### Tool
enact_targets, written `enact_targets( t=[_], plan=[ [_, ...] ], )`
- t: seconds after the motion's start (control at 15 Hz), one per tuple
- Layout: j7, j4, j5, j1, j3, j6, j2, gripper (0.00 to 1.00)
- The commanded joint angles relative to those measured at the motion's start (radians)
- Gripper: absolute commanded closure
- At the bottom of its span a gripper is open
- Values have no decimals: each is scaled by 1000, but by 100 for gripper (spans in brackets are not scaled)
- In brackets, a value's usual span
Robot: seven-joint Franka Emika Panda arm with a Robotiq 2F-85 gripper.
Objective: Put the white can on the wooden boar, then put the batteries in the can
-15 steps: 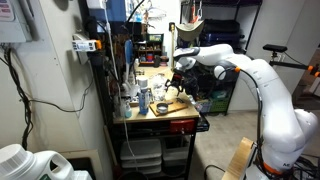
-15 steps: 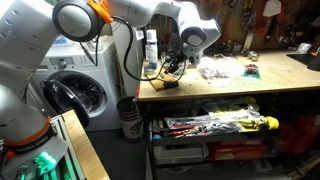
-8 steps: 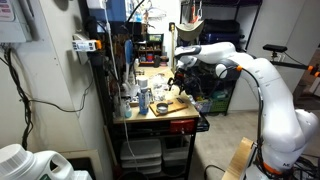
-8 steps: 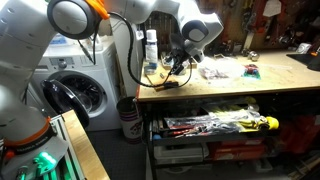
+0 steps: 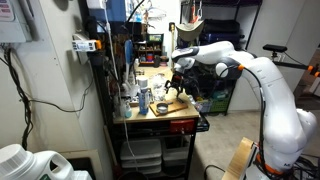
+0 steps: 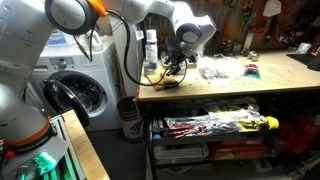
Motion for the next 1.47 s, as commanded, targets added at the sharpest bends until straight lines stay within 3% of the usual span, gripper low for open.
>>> enact_targets(
  t=[0.0,0.6,0.93,1.4],
  plan=[
    [117,-151,-83,77,-7,136,-102,0],
    [409,-367,-277,178,-31,363,-271,0],
    [518,-488,-273,175,-32,451,-336,0],
    [571,-587,-247,171,-17,540,-366,4]
  ],
)
